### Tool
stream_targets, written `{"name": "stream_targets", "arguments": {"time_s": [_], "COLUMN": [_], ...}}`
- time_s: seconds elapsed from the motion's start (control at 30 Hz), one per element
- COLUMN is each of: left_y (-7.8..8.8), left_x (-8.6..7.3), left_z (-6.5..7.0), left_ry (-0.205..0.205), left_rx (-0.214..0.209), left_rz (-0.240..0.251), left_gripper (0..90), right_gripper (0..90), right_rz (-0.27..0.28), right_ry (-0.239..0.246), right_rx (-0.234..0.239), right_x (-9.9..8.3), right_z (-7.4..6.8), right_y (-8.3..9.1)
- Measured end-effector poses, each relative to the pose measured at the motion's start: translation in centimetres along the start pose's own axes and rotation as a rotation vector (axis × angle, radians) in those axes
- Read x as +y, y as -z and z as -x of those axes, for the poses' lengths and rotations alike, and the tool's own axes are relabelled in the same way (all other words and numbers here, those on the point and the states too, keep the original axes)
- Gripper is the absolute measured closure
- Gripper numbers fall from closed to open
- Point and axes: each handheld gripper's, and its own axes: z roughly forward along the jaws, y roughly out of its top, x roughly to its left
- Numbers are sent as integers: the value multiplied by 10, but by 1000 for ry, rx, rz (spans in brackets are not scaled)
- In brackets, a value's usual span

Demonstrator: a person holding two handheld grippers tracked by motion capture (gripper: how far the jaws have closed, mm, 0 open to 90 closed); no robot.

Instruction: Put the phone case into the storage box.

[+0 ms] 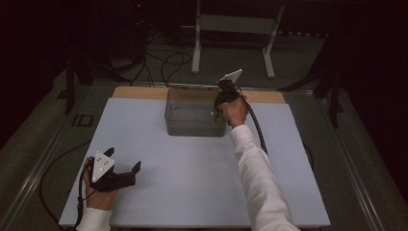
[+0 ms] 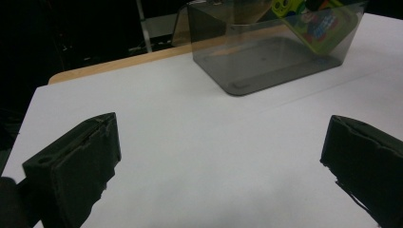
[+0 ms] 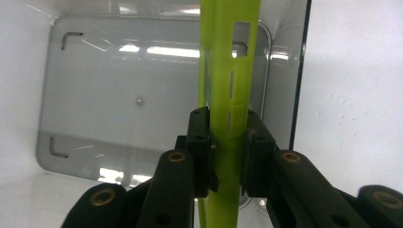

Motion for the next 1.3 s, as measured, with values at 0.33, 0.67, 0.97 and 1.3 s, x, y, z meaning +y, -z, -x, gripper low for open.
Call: {"name": "stream_targets", "arguments": {"time_s": [0.33,0.67,0.97,1.3], "left_y": [0,-1,0,0], "left_x": [0,0,0,-1], "left_z": [0,1,0,0], "left_ry": [0,-2,0,1], "left_rx": [-1,-4,-2,-1], "left_rz": [0,-1,1,1], "left_gripper": [0,0,0,0], "right_gripper": [772,771,770,772], "right_rz": [-11,6,37,19], "right_ry": [-12,-34,-70,-90], "right_rx": [-10,-19,-27,-17], "right_x": [-1,0,2,3], "right_z": [2,1,-1,-2], "right_y": [-6,-10,-15,-17]}}
